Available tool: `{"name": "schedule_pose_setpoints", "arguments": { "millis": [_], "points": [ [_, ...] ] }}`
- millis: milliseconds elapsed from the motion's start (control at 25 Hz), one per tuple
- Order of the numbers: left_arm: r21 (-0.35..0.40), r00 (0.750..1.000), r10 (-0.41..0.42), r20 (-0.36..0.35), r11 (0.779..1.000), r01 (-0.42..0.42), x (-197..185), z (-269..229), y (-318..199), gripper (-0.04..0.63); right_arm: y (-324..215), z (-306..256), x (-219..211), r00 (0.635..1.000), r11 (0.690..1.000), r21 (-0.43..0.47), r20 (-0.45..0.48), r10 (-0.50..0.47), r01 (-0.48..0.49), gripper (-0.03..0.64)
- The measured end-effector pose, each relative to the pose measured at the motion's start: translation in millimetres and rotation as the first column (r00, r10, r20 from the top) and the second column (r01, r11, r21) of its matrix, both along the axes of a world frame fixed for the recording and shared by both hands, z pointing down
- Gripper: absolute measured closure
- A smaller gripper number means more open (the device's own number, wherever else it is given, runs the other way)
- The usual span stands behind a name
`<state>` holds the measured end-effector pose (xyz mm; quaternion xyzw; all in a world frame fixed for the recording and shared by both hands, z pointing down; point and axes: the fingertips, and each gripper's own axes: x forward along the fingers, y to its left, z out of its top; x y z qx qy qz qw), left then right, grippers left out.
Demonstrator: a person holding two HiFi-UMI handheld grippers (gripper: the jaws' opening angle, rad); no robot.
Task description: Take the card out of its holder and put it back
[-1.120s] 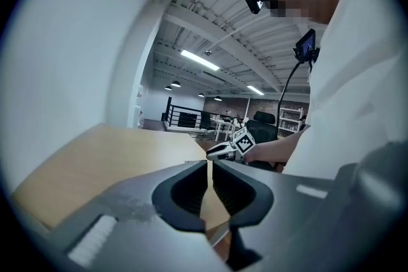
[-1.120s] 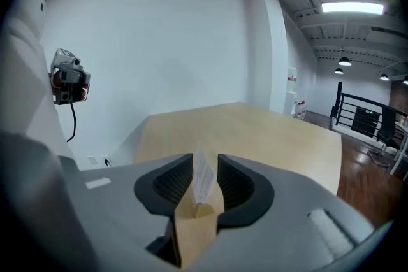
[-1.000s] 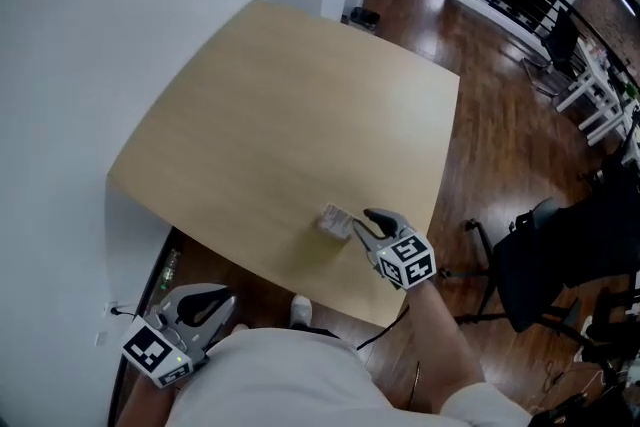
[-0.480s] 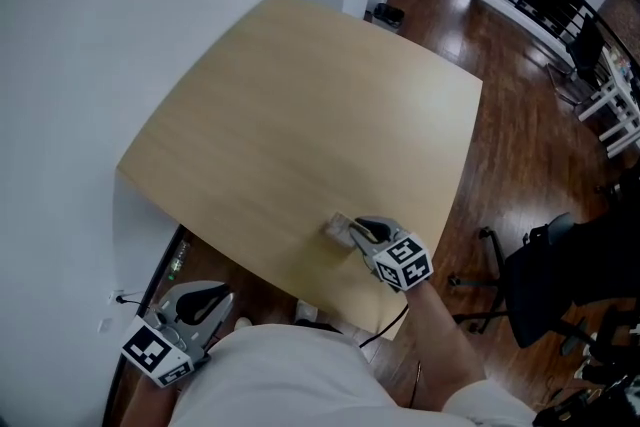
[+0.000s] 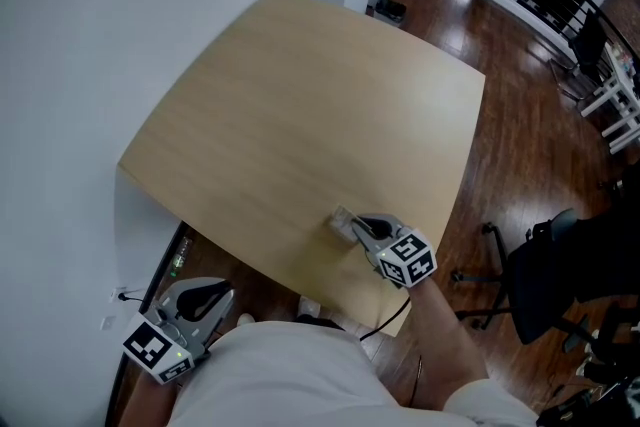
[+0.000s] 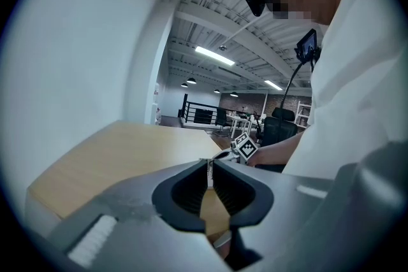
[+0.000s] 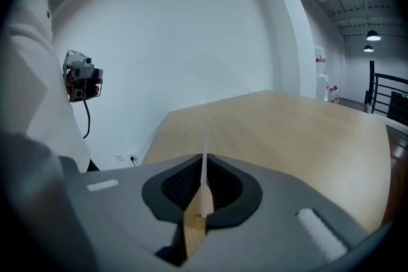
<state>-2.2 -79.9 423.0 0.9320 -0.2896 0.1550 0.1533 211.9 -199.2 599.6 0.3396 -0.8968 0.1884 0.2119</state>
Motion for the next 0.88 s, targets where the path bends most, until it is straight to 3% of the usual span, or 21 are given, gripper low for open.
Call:
{"name": "schedule_pose_setpoints", "arguments": {
  "millis": [280, 880],
  "points": [
    [0.002, 1.000, 0.009, -0.007, 1.000, -0.009, -7, -1, 3, 0.565, 0, -15, 0, 1.000, 1.000, 0.022, -0.006, 0.005, -0.005, 0.595],
    [0.037, 0.994, 0.089, -0.065, 0.996, -0.087, -46, -8, 28, 0.565, 41, -109, -27, 0.997, 0.983, 0.176, -0.046, 0.066, -0.057, 0.595]
  ]
}}
